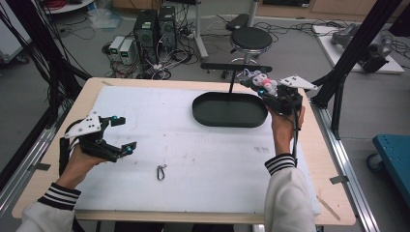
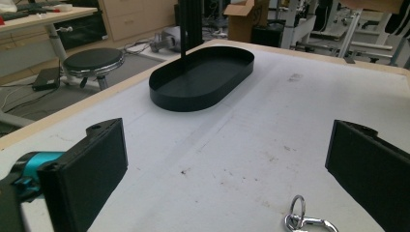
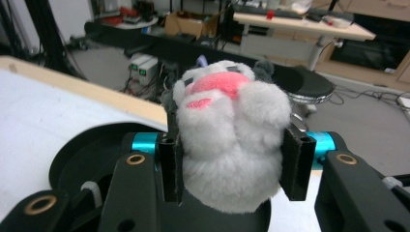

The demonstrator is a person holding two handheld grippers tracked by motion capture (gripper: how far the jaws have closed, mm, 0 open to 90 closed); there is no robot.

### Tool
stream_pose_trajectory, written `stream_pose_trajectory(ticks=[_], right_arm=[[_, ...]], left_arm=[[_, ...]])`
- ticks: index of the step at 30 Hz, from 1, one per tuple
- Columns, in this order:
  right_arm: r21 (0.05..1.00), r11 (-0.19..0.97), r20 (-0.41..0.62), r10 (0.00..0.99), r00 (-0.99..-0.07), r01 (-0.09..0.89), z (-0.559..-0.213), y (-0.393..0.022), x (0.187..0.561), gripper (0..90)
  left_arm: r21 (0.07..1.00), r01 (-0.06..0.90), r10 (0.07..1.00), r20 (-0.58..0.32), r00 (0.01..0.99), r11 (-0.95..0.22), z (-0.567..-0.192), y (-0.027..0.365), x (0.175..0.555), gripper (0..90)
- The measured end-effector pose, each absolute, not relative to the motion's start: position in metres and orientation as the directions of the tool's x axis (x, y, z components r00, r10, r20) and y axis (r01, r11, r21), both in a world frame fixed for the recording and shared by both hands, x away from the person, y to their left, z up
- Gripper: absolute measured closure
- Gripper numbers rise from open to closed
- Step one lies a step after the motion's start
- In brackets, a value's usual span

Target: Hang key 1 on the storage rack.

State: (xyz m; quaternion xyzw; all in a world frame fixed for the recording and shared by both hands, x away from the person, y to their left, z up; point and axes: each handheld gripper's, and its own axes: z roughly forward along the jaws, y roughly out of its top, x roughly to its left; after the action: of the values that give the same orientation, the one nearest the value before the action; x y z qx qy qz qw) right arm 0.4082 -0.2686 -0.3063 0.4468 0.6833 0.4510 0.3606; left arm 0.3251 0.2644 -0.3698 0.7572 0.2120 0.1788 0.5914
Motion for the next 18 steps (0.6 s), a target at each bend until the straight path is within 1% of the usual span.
stream_pose_trajectory(ticks=[2,4,8,18], right_arm=[[0.924,0.222,-0.11,0.933,-0.342,0.31,-0.31,-0.265,0.409,53.7],[0.92,0.237,-0.123,0.931,-0.344,0.312,-0.314,-0.262,0.411,53.8],[0.919,0.215,-0.094,0.934,-0.344,0.331,-0.321,-0.26,0.416,53.8],[0.917,0.192,-0.061,0.935,-0.35,0.351,-0.329,-0.258,0.425,53.7]], left_arm=[[0.97,0.111,0.532,0.022,0.846,-0.216,-0.37,0.264,0.325,1.7],[0.969,0.109,0.528,0.024,0.849,-0.22,-0.37,0.264,0.325,1.7],[0.97,0.114,0.532,0.019,0.846,-0.215,-0.37,0.265,0.325,1.7],[0.97,0.117,0.538,0.017,0.843,-0.214,-0.37,0.268,0.326,1.7]])
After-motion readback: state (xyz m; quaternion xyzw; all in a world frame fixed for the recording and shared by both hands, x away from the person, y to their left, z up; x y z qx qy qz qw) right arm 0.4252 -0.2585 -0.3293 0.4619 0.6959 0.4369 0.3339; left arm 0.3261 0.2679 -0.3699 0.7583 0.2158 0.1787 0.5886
